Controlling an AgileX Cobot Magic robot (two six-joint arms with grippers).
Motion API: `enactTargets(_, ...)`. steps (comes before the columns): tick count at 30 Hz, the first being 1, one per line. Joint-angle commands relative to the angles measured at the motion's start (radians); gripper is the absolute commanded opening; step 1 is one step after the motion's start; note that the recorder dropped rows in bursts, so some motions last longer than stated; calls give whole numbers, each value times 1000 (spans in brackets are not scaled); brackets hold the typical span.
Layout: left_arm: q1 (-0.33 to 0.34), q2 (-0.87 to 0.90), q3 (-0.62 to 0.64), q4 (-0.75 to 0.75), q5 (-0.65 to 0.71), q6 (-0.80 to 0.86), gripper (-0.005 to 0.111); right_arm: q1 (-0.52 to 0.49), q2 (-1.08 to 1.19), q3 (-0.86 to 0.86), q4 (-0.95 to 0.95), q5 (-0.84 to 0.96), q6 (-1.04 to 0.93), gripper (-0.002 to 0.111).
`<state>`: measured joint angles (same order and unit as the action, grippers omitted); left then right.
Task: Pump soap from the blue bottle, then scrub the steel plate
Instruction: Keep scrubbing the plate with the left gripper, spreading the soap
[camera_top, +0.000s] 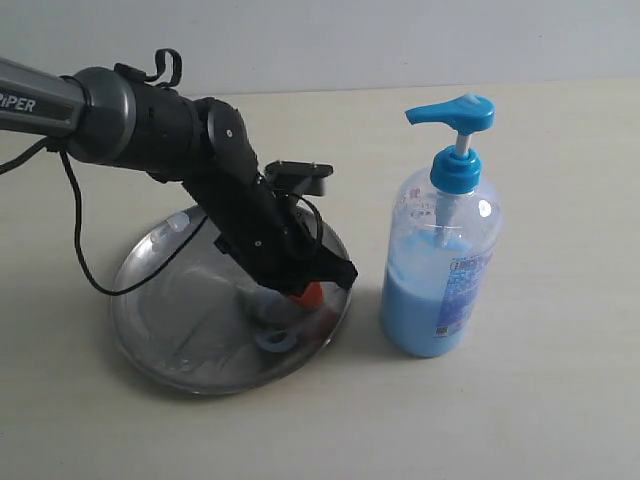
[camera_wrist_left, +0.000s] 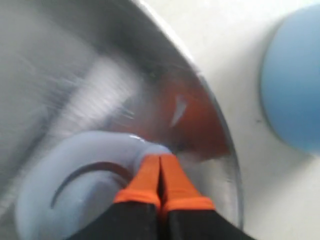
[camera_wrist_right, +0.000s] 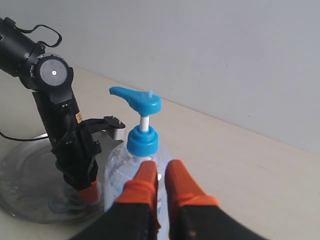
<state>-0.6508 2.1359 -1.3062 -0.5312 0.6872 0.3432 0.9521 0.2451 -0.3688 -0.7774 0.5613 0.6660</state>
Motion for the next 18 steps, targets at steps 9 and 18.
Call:
enactTargets(9,26,22,12,398,124,-229,0,2,-4,3,-11,-11,-2,9)
enactTargets(18,10,22,12,255,176,-149,0,2,-4,3,-11,-11,-2,9)
